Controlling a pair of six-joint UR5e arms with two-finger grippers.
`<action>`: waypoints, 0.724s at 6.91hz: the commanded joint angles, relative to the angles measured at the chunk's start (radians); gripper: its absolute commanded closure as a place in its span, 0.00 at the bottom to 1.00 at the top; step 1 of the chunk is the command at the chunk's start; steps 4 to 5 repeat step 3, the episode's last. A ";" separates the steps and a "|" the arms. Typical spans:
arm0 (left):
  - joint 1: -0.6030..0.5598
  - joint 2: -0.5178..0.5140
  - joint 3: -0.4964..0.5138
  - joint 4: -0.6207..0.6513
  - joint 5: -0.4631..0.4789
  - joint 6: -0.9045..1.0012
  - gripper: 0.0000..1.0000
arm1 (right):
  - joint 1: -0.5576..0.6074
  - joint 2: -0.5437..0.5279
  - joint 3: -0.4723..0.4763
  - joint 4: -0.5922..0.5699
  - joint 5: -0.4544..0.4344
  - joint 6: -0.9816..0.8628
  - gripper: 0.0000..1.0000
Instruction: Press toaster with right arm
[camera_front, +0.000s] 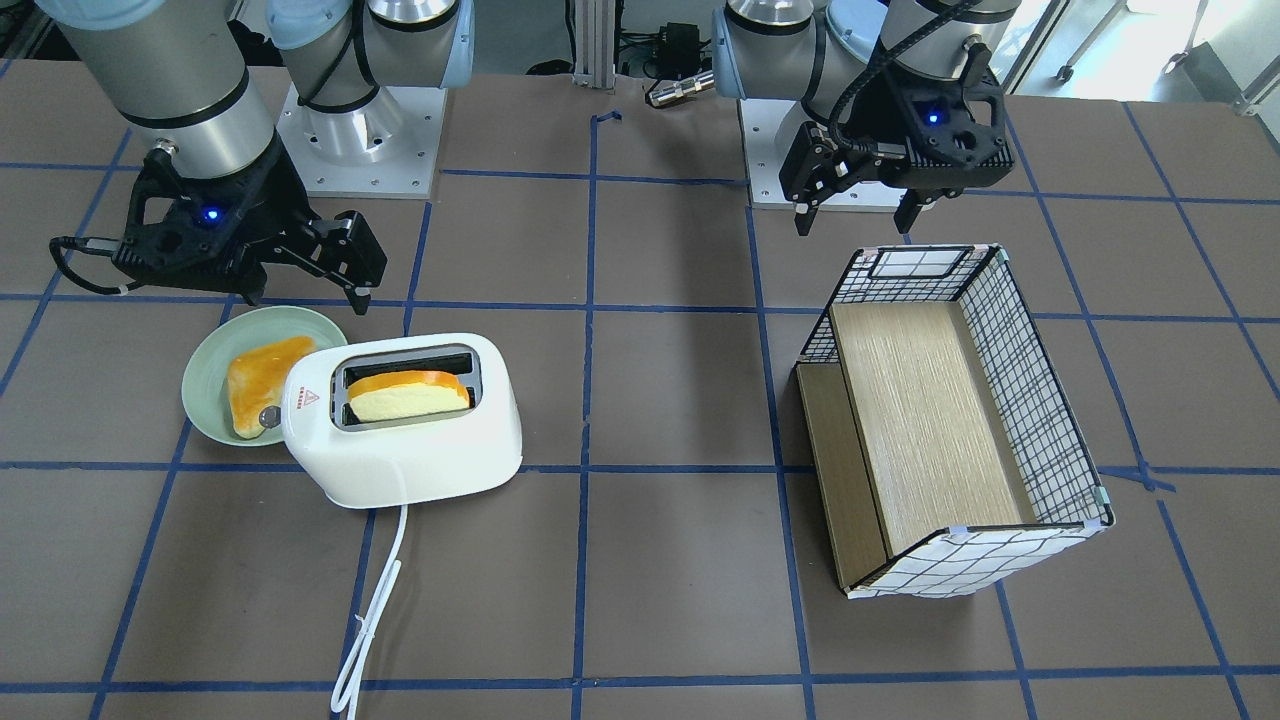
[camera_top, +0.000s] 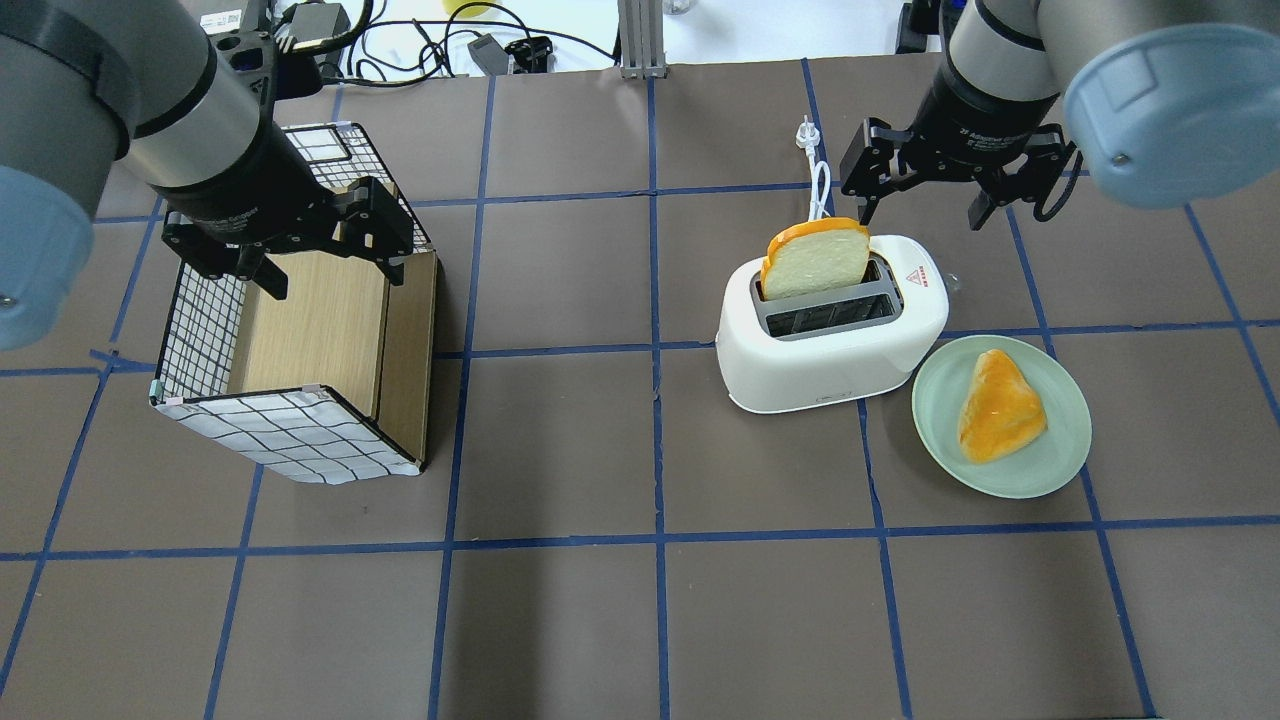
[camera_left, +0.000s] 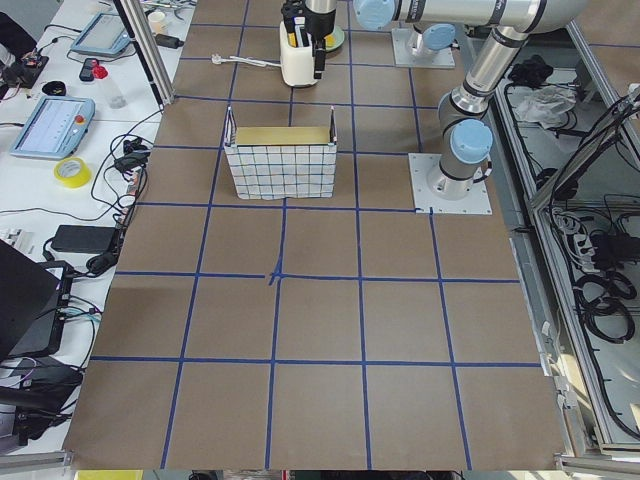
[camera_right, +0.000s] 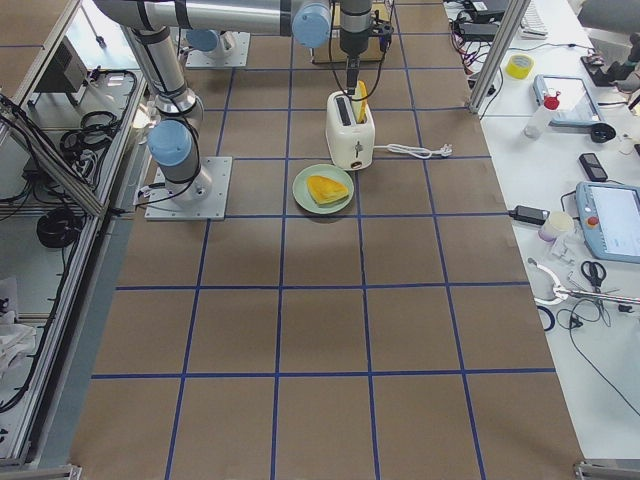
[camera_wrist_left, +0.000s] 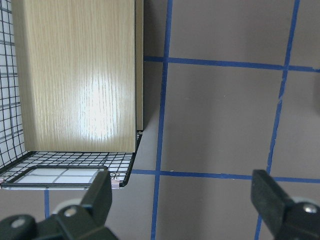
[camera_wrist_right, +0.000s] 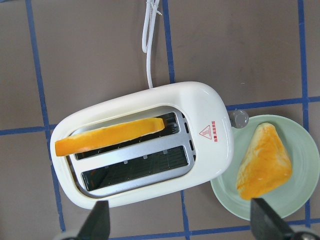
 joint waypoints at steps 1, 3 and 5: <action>0.000 0.000 0.000 0.000 0.000 0.000 0.00 | 0.000 0.000 0.001 0.000 -0.014 -0.004 0.00; 0.000 0.000 0.001 0.000 0.000 0.000 0.00 | -0.001 0.002 -0.001 0.000 -0.013 -0.009 0.00; 0.000 0.000 0.001 0.000 0.000 0.000 0.00 | -0.001 0.002 -0.001 0.000 -0.013 -0.009 0.00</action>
